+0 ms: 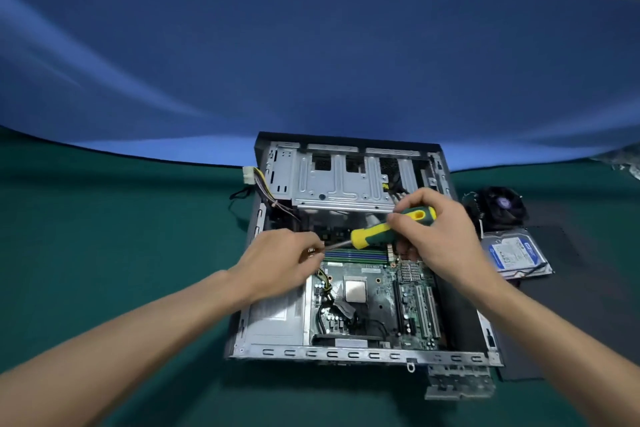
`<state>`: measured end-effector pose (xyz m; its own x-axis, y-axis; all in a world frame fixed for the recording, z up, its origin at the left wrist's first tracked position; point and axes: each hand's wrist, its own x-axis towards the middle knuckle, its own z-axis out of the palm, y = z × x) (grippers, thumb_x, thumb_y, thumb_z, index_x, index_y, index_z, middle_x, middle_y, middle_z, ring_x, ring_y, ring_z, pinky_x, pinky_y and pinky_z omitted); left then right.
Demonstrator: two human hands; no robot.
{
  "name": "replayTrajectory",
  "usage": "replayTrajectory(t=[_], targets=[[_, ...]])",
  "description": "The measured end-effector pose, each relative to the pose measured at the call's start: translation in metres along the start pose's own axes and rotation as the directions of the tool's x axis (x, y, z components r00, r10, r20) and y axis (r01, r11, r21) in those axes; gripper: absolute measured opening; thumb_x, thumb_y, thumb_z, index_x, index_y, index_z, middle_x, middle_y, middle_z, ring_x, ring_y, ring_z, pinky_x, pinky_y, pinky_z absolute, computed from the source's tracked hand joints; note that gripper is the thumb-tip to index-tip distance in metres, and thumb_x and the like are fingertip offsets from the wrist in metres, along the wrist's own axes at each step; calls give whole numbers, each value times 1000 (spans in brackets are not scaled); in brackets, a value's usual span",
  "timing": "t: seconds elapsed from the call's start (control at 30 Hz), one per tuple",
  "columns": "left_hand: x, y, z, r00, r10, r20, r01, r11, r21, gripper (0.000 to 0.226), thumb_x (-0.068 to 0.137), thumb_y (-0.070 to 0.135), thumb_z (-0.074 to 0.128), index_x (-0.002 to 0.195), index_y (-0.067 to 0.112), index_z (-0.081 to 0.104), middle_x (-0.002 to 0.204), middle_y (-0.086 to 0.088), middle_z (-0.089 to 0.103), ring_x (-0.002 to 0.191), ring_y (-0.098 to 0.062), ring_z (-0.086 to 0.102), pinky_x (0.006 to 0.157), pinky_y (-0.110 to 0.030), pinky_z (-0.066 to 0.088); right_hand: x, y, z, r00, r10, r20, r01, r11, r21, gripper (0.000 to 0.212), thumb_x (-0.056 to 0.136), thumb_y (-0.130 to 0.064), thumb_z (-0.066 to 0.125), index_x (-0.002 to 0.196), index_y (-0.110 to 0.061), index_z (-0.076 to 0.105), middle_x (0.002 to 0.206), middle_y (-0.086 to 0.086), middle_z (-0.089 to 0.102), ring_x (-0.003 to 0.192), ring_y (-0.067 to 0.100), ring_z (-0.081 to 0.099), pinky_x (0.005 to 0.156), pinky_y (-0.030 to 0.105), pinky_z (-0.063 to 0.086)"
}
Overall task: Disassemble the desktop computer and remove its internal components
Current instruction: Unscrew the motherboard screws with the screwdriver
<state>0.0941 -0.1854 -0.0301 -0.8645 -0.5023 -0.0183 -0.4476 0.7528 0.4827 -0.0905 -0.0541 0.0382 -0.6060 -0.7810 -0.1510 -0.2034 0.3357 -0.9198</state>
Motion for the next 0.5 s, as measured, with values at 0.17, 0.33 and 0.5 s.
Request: replayTrajectory(t=[0.17,0.33,0.5], targets=[[-15,-11,23,999,-52,-10,53,995,84,12,90,23,41,97,19,49,57,11,42,51,-11,49,57,-30,46,-6,-2,4,989,-139,-58,123,968,-221,17,78,-19,70,67,-25,59,57,-12,59,42,12,46,37,28,37],[-14,-9,25,996,47,-81,-32,983,179,17,90,30,35,81,18,44,54,11,30,41,-14,37,42,-27,34,2,-10,4,968,-225,-115,185,940,-287,14,72,-15,65,61,-23,59,67,-22,62,50,4,46,42,15,36],[-12,-7,25,986,138,-93,-108,957,268,29,83,22,54,64,22,31,56,11,31,40,-11,28,38,-20,23,2,4,13,975,-223,-9,206,915,-345,7,66,-25,59,60,-25,57,62,-8,61,54,11,48,45,21,36]])
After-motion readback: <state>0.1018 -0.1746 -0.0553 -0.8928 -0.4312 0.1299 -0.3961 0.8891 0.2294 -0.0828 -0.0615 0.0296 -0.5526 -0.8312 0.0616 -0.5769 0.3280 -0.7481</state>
